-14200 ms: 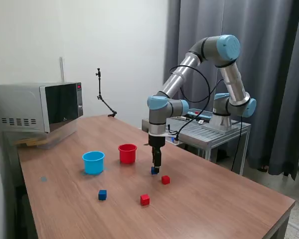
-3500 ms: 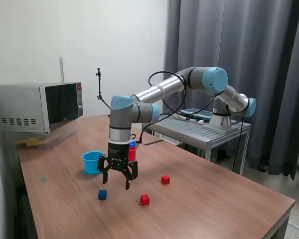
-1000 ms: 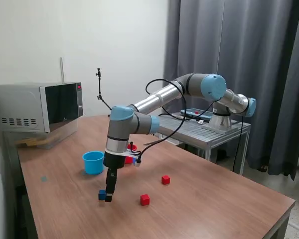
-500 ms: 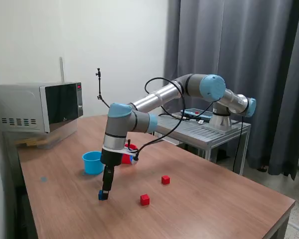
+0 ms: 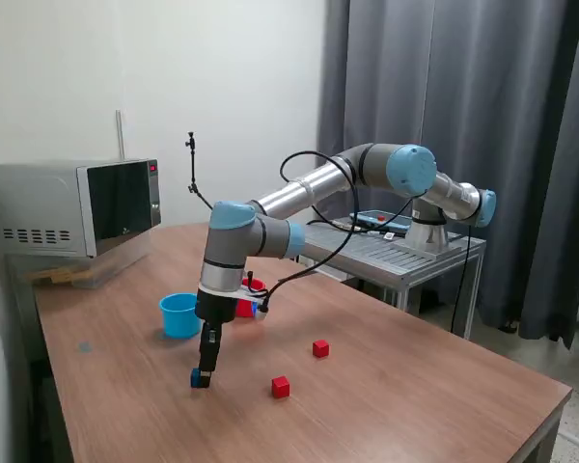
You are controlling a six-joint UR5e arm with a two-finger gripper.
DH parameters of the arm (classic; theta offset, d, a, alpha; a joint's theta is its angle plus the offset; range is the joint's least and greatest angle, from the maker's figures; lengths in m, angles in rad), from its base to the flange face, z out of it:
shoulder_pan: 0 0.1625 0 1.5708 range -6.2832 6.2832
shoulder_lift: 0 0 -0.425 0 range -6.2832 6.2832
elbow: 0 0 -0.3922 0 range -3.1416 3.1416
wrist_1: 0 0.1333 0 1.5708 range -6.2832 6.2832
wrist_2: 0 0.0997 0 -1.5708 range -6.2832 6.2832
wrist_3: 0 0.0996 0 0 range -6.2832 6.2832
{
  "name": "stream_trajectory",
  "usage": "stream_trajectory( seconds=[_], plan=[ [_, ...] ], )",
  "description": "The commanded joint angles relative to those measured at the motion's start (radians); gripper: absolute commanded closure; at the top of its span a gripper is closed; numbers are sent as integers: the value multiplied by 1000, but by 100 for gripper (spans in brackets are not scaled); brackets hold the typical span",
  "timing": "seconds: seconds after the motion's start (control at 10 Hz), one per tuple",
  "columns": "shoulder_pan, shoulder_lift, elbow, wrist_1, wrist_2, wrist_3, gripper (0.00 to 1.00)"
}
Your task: Place red objects in the red bin, and blue objects in the blue bin.
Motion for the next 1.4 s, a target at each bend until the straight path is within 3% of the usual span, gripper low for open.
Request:
stream_trajectory(
  seconds=[0.0,0.2,0.7,1.1,1.3],
  plan=[
    [0,0,-2,0,-3,-3,100],
    [0,0,-4,0,-23,-20,100],
    [2,-64,16,9,-32,-38,100],
    [-8,-230,189,17,-32,-90,100],
    [-26,-236,197,81,-32,-133,100]
  ],
)
